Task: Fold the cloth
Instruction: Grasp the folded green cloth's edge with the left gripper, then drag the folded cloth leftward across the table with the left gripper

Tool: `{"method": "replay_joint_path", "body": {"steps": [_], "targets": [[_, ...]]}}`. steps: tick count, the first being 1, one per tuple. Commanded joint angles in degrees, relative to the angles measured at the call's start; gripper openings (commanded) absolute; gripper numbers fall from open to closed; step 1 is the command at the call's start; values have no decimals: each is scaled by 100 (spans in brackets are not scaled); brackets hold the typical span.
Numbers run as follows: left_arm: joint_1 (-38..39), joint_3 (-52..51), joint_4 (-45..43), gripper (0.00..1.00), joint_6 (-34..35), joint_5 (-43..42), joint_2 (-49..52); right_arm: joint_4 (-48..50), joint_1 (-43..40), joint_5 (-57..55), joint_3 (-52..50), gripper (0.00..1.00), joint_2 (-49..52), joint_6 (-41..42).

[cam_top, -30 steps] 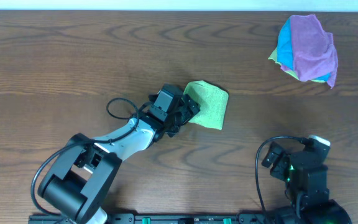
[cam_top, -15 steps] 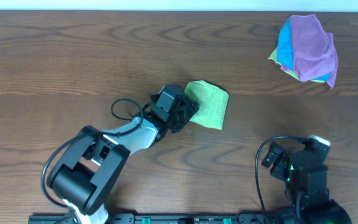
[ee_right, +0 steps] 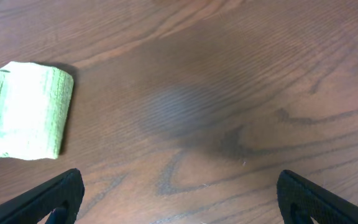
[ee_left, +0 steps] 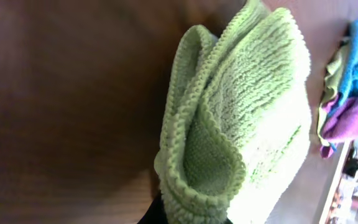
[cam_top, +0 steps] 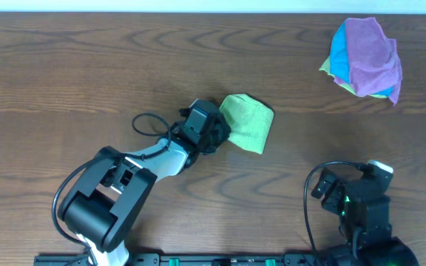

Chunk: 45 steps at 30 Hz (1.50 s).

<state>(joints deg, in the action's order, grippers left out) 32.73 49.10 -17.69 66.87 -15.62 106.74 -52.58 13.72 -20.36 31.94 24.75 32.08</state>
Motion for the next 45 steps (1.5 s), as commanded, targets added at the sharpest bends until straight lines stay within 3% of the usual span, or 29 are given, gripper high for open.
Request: {"method": "replay_joint_path", "body": {"steps": [1,9,26,45], "targets": [[-299,20,-17,6,-647,-413,39,7,-74,-66,-17,99,-13,63],[-1134,68,33,6,-1270,-1263,-385,7,-74,-66,-17,99,-13,66],[-2542,68,1869,6,-2218,-1294,-1906,7,-74,-63,-17,99,-13,66],[-4260,68,3340,6,-3268,-1744,-2363,7,-74,-63,-17,99,-13,66]]}}
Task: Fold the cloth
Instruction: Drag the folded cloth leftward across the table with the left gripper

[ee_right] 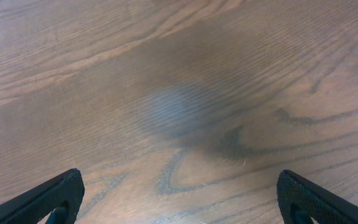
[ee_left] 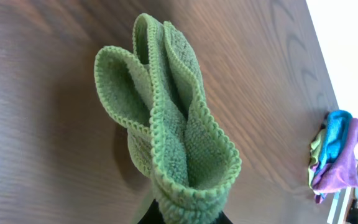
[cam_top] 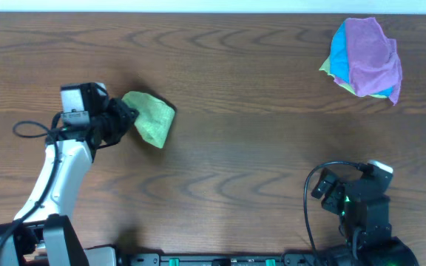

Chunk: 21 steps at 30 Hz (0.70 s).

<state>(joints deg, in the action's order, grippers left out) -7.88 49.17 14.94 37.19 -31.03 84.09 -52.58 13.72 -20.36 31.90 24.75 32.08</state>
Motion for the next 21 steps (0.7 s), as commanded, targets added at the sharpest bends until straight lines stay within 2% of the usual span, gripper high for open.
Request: {"method": "replay_joint_path", "body": {"steps": [1,9,21], "targets": [[-293,61,146,6,-343,-203,-98,7,-74,-63,-13,99,-13,66],[-1010,61,758,6,-973,-208,-98,9,-74,-63,-13,99,-13,68],[-1875,61,1276,6,-1427,-203,-98,9,-74,-63,-13,99,-13,68]]}}
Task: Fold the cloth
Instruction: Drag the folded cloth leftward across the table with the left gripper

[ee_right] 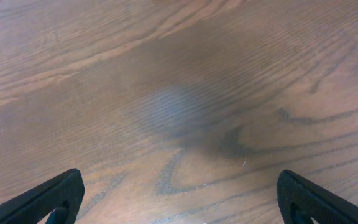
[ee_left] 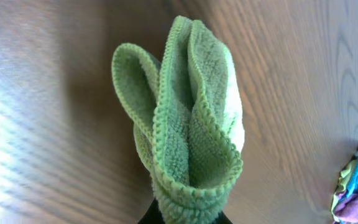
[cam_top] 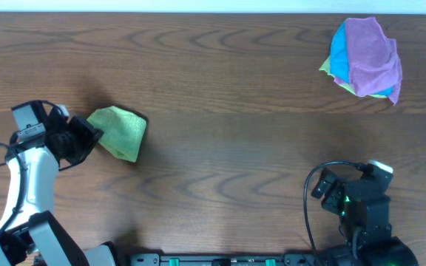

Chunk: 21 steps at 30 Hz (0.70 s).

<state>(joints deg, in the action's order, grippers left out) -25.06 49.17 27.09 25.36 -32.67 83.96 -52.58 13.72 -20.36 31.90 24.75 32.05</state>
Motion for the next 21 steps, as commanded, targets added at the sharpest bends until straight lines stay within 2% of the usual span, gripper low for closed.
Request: {"method": "replay_joint_path", "body": {"steps": [1,15,21], "targets": [[-225,61,96,6,-275,-37,-85,9,-74,-63,-13,99,-13,70],[-1338,61,529,6,-997,11,-85,9,-74,-63,-13,99,-13,70],[-1556,61,564,6,-1045,31,-85,9,-74,-63,-13,99,-13,70]]}}
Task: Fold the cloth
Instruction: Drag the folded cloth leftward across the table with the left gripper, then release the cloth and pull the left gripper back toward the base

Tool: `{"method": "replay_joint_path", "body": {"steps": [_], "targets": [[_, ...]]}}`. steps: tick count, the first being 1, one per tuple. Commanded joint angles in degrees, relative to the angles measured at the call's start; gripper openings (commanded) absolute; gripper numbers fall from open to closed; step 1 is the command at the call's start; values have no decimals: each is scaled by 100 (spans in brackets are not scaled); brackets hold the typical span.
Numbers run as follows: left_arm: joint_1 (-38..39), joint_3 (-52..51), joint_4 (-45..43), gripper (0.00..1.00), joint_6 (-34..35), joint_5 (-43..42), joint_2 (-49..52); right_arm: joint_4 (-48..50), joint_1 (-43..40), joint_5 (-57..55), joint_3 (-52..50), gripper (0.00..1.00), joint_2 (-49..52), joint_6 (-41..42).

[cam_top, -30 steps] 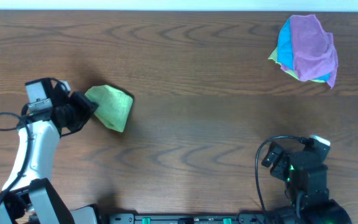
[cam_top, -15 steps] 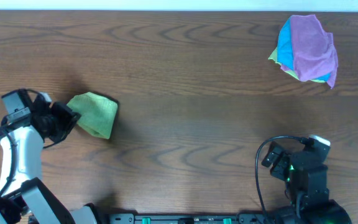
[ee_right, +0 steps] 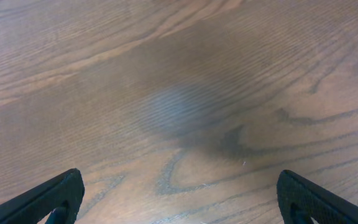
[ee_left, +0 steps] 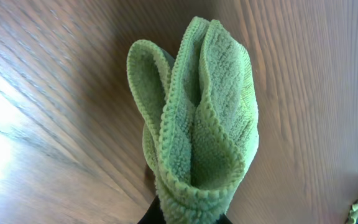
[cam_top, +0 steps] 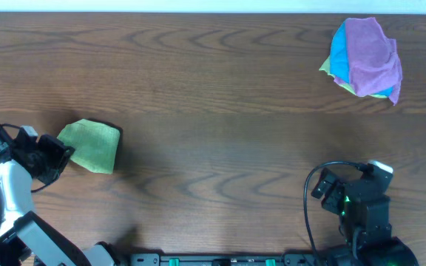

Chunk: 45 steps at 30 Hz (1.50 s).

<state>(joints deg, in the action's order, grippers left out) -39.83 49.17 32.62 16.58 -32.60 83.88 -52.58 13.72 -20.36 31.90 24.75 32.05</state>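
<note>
A folded green cloth (cam_top: pixel 89 145) hangs at the table's left side, pinched at its near end by my left gripper (cam_top: pixel 56 153), which is shut on it. In the left wrist view the green cloth (ee_left: pixel 197 130) shows as several looped layers standing up from the left gripper (ee_left: pixel 188 214) at the bottom edge, above the wood. My right gripper (ee_right: pixel 179 199) rests open at the front right, its two dark fingertips (ee_right: pixel 55 196) wide apart over bare wood. The right arm (cam_top: pixel 357 199) stays at the front right of the table.
A heap of purple, blue and yellow-green cloths (cam_top: pixel 364 58) lies at the far right corner of the brown wooden table (cam_top: pixel 220 81). The left arm's white link runs along the left edge.
My left gripper has carried the green cloth further left and a little nearer the front, from about a third in from the left edge to close by it. The right arm has not moved.
First my left gripper held the folded green cloth near the table's middle. Then it held it left of centre, then further left, and now close to the left edge, shut on it throughout. The right gripper stayed open and still at the front right.
</note>
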Motion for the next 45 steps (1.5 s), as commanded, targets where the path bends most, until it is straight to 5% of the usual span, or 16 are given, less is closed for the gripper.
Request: {"method": "replay_joint_path", "body": {"steps": [1,37,38,40,43,45], "targets": [[-83,61,11,6,-179,59,-76,9,-74,-63,-13,99,-13,70],[-83,61,15,7,-177,1207,-74,7,-74,-63,-13,99,-13,68],[-81,61,15,13,-170,1202,-74,9,-74,-63,-13,99,-13,70],[-81,61,24,48,-153,1200,-76,7,-74,-63,-13,99,-13,70],[-81,61,39,87,-133,1141,-76,7,-74,-63,-13,99,-13,70],[-81,61,52,95,-133,1054,-79,7,-74,-63,-13,99,-13,70]]}}
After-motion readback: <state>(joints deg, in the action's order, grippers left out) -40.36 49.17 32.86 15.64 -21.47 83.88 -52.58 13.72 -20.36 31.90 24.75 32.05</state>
